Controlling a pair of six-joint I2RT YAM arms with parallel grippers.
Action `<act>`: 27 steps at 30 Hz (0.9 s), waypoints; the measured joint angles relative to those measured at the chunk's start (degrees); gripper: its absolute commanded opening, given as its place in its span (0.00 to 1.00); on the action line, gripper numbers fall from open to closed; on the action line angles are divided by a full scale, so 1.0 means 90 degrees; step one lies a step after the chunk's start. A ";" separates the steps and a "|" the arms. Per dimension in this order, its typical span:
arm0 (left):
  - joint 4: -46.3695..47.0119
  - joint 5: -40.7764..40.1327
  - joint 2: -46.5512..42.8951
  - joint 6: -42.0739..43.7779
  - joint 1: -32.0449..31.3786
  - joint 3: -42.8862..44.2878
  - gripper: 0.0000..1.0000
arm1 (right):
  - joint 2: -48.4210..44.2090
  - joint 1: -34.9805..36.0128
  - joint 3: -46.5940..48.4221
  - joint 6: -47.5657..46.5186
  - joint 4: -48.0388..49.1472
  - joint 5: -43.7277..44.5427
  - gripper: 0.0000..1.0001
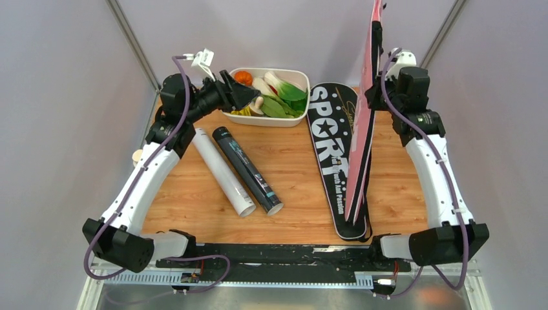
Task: Pack up the badminton gear
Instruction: Place the racket bag at the racket bag.
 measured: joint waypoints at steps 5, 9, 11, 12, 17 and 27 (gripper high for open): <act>-0.0090 0.0153 -0.0622 0.0709 0.0000 -0.0712 0.71 | 0.0665 -0.0699 -0.0124 0.0597 -0.0318 -0.1372 0.01; -0.0245 0.0146 -0.1185 0.1166 0.0000 -0.1379 0.72 | 0.1117 -0.1173 -0.0537 0.0631 -0.0323 -0.2521 0.05; -0.0282 0.0053 -0.1472 0.1353 0.0000 -0.1785 0.72 | 0.1307 -0.1515 -0.0879 0.0636 -0.0175 -0.3235 0.06; -0.0301 0.0036 -0.1564 0.1396 0.0000 -0.1933 0.72 | 0.1421 -0.1707 -0.1032 0.0639 -0.0095 -0.3519 0.08; -0.0306 -0.0075 -0.1897 0.1576 0.0000 -0.2708 0.72 | 0.2093 -0.2601 -0.1557 0.0809 0.0568 -0.4435 0.64; -0.0291 -0.0078 -0.1889 0.1715 0.0000 -0.3026 0.73 | 0.2640 -0.2684 -0.1207 0.0913 0.0228 -0.3101 1.00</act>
